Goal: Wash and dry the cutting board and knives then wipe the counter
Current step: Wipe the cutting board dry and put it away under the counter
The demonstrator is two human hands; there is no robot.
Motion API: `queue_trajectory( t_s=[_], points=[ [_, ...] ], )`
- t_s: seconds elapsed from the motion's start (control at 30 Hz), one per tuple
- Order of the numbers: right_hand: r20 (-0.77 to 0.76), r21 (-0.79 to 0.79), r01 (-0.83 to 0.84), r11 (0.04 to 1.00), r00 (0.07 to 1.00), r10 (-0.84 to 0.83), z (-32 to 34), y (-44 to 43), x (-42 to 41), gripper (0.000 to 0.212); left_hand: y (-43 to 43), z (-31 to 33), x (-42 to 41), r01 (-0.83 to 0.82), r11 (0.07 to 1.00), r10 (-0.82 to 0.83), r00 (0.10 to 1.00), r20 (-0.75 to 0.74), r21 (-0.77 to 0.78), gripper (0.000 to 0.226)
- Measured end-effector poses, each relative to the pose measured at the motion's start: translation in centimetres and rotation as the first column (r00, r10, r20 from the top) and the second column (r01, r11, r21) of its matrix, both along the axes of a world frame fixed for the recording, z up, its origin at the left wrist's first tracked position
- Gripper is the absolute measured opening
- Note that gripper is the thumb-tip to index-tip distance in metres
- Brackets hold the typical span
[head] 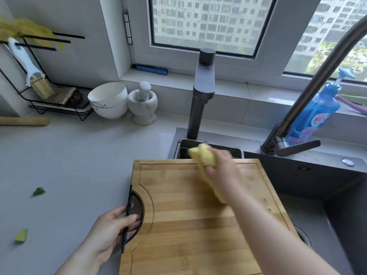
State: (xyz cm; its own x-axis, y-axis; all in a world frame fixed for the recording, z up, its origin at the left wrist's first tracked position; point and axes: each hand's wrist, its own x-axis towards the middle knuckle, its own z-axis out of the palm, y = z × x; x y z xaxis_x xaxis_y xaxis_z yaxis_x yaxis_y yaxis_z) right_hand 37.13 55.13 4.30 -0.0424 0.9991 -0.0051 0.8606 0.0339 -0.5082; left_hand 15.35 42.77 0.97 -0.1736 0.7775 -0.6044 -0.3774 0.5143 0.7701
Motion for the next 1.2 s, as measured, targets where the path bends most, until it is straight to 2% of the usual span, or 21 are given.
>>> queue_trajectory(
  t_s=[0.1, 0.17, 0.3, 0.37, 0.4, 0.47, 0.53, 0.63, 0.77, 0.83, 0.93, 1.07, 1.13, 1.2],
  points=[
    [0.093, -0.056, -0.308, 0.950, 0.946, 0.312, -0.6, -1.6, -5.2, 0.053, 0.1, -0.1, -0.4, 0.000, 1.000, 0.000, 1.000, -0.023, -0.004, 0.032],
    [0.158, -0.088, -0.334, 0.939, 0.926, 0.344, -1.1, -1.5, -5.4, 0.052, 0.0, -0.1, -1.0, 0.001, 1.000, -0.001, 0.999, -0.051, -0.003, 0.032],
    [0.219, -0.054, -0.108, 0.993, 0.969, 0.118, -1.5, 0.0, -0.7, 0.051, -0.6, 0.0, -2.1, -0.035, 0.999, 0.033, 0.986, -0.163, -0.009, 0.023],
    [0.304, -0.023, 0.052, 0.998, 0.952, -0.042, -1.4, 0.3, 2.6, 0.048, -0.7, -0.6, -2.6, -0.047, 0.999, 0.039, 0.928, -0.371, -0.013, 0.021],
    [0.308, -0.019, 0.136, 0.990, 0.943, -0.124, -1.3, 0.2, 4.1, 0.046, -0.7, -1.1, -2.9, -0.036, 0.999, 0.025, 0.861, -0.508, -0.012, 0.019],
    [0.141, -0.068, 0.286, 0.956, 0.951, -0.275, -1.4, -0.1, 6.5, 0.043, -0.5, -1.8, -3.3, 0.022, 0.998, -0.055, 0.677, -0.734, -0.054, 0.022],
    [-0.085, -0.134, 0.332, 0.934, 0.935, -0.344, -1.8, -0.5, 7.9, 0.042, -0.2, -2.1, -3.4, 0.059, 0.993, -0.122, 0.524, -0.843, -0.107, 0.029],
    [-0.211, -0.159, 0.316, 0.935, 0.914, -0.345, -1.9, -1.4, 8.1, 0.041, 0.1, -2.0, -3.4, 0.087, 0.989, -0.146, 0.425, -0.893, -0.120, 0.029],
    [-0.230, -0.126, 0.361, 0.924, 0.896, -0.381, -1.3, -2.1, 7.5, 0.038, 0.2, -2.0, -3.6, 0.103, 0.988, -0.149, 0.399, -0.905, -0.117, 0.021],
    [-0.334, -0.094, 0.346, 0.933, 0.872, -0.357, -0.5, -2.4, 7.0, 0.033, 0.1, -2.1, -3.5, 0.115, 0.986, -0.154, 0.383, -0.911, -0.118, 0.022],
    [-0.550, -0.142, 0.285, 0.948, 0.773, -0.315, 1.0, -2.9, 6.1, 0.028, 0.0, -2.1, -3.6, 0.126, 0.980, -0.188, 0.359, -0.914, -0.152, 0.025],
    [-0.765, -0.233, 0.128, 0.964, 0.588, -0.263, 3.3, -3.6, 5.1, 0.030, 0.0, -1.2, -4.0, 0.159, 0.970, -0.230, 0.343, -0.911, -0.185, 0.031],
    [-0.772, -0.180, 0.062, 0.982, 0.610, -0.180, 4.6, -4.1, 4.4, 0.034, 0.4, 0.6, -3.3, 0.158, 0.986, -0.113, 0.363, -0.925, -0.058, 0.034],
    [-0.721, -0.051, 0.031, 0.998, 0.690, -0.059, 5.9, -4.6, 3.3, 0.038, 1.2, 3.6, -1.7, 0.200, 0.970, 0.029, 0.469, -0.883, 0.138, 0.030]
  ],
)
